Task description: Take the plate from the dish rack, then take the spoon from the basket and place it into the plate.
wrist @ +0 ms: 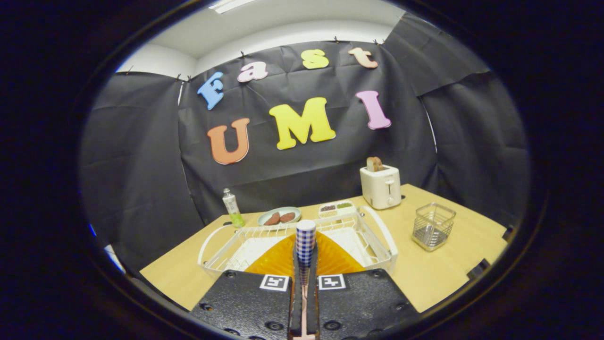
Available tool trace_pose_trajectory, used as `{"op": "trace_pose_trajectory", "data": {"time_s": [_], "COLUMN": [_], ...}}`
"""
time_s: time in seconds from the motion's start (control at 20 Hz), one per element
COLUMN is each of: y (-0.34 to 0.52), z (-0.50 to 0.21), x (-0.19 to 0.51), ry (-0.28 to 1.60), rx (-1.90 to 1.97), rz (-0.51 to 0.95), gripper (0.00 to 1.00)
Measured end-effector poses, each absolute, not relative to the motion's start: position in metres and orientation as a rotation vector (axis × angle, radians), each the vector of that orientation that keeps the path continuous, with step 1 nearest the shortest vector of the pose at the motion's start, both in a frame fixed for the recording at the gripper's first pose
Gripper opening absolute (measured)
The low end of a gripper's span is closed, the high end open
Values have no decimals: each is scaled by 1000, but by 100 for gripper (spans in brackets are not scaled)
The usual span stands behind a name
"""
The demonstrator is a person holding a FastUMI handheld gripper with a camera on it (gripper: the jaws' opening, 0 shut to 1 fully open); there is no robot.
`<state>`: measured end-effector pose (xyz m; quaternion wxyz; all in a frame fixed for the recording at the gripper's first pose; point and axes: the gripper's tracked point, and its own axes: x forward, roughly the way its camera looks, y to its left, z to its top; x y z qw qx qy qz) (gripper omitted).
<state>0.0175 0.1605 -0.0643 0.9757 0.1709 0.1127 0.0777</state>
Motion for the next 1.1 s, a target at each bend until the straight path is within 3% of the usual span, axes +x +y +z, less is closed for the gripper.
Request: {"op": "trace_pose_trajectory", "data": {"time_s": [0.35,0.65,1.0,1.1], "y": [182,178,145,137], "z": [-101,-100,-87,-87], "x": [15,10,15,17], "ry": [291,257,220,221], "rx": [382,379,388,391], "rz": [130,129,77,66], "gripper": [10,23,74,84]}}
